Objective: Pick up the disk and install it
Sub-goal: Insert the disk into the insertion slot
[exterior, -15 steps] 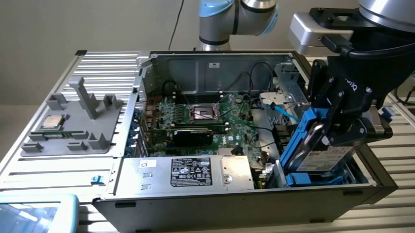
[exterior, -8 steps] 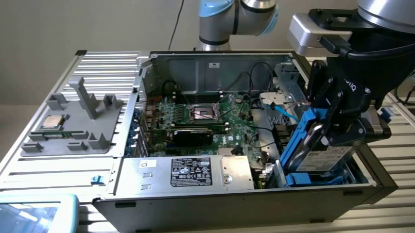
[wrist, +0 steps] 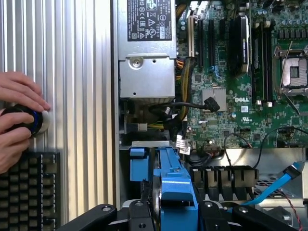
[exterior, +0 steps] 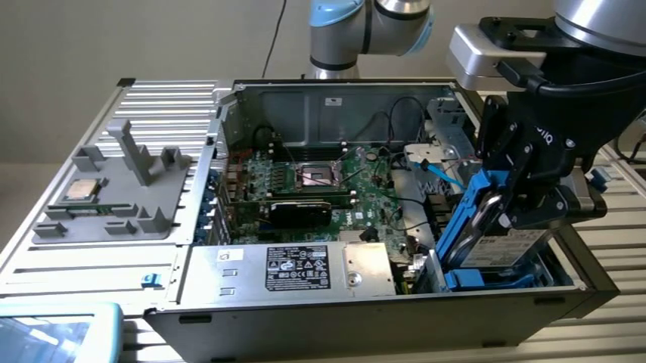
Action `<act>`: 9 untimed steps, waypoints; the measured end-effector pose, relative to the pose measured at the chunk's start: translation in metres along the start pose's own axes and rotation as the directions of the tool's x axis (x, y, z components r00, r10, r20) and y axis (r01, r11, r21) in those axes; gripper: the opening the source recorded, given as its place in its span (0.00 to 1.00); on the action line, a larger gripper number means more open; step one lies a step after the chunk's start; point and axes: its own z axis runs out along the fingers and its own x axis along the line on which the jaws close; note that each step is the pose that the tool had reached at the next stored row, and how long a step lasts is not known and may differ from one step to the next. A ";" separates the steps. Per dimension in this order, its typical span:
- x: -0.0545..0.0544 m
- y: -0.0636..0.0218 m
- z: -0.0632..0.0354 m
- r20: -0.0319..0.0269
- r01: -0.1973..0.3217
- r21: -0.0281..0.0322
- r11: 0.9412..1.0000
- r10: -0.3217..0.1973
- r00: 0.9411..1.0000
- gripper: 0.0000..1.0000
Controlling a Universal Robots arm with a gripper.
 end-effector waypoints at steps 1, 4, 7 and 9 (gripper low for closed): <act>0.000 0.0000 0.0000 0.000 0.000 0.000 1.000 0.000 1.000 0.37; 0.000 0.0000 0.0001 0.000 0.000 0.000 1.000 0.000 1.000 0.37; 0.000 0.0000 0.0001 0.001 0.000 0.000 1.000 0.000 1.000 0.37; 0.000 0.0001 0.0002 0.001 0.000 0.000 1.000 0.000 1.000 0.37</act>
